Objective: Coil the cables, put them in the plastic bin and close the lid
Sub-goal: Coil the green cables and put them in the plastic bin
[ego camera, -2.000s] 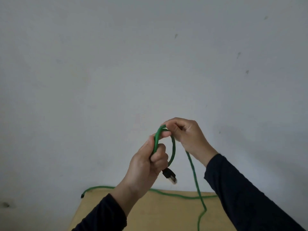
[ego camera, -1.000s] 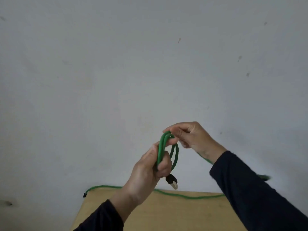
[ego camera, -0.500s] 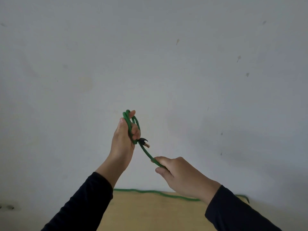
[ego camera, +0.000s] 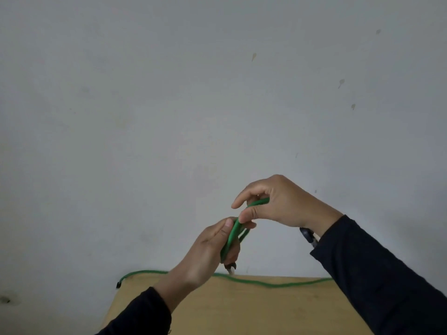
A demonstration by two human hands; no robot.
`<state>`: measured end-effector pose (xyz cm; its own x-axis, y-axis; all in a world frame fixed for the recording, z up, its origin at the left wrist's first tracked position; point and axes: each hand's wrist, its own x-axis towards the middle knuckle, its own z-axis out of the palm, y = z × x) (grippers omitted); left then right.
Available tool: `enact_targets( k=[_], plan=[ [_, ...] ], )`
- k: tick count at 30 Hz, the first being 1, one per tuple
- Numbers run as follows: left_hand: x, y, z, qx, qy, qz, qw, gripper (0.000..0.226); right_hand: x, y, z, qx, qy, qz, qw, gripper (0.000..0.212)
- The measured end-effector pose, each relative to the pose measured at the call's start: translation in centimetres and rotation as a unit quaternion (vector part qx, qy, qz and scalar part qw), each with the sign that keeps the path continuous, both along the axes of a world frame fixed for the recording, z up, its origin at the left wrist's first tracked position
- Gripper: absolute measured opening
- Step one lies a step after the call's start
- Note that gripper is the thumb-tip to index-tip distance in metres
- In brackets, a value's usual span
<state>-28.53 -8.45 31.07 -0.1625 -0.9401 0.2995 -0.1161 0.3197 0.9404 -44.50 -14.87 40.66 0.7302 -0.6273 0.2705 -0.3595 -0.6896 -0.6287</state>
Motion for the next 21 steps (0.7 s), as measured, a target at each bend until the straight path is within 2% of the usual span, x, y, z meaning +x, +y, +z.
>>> enact_targets(
  k=[3, 5, 9, 11, 15, 21],
  plan=[
    [0.2, 0.1, 0.8, 0.023, 0.065, -0.048, 0.996, 0.047, 0.0, -0.1, -1.7, 0.025, -0.082, 0.010, 0.996, 0.023],
    [0.8, -0.2, 1.1, 0.033, 0.100, -0.065, 0.992, 0.046, 0.3, 0.2, -2.7, 0.043, -0.101, 0.021, 0.994, 0.025],
    [1.7, -0.7, 1.3, 0.047, 0.132, -0.031, 0.990, 0.044, 0.9, 0.7, -3.6, 0.055, -0.126, 0.014, 0.990, 0.023],
    [1.5, -0.7, 1.0, 0.019, 0.111, 0.032, 0.993, 0.044, 1.3, 0.4, -3.9, 0.034, -0.142, -0.023, 0.989, 0.020],
    [0.4, -0.2, 0.1, -0.126, 0.026, 0.137, 0.982, 0.038, 1.5, 0.0, -4.5, 0.032, -0.180, -0.089, 0.979, 0.018],
    [0.5, -1.0, 0.4, -0.166, 0.022, 0.228, 0.959, 0.033, 2.3, 0.9, -4.8, 0.088, -0.232, -0.081, 0.965, 0.023]
  ],
)
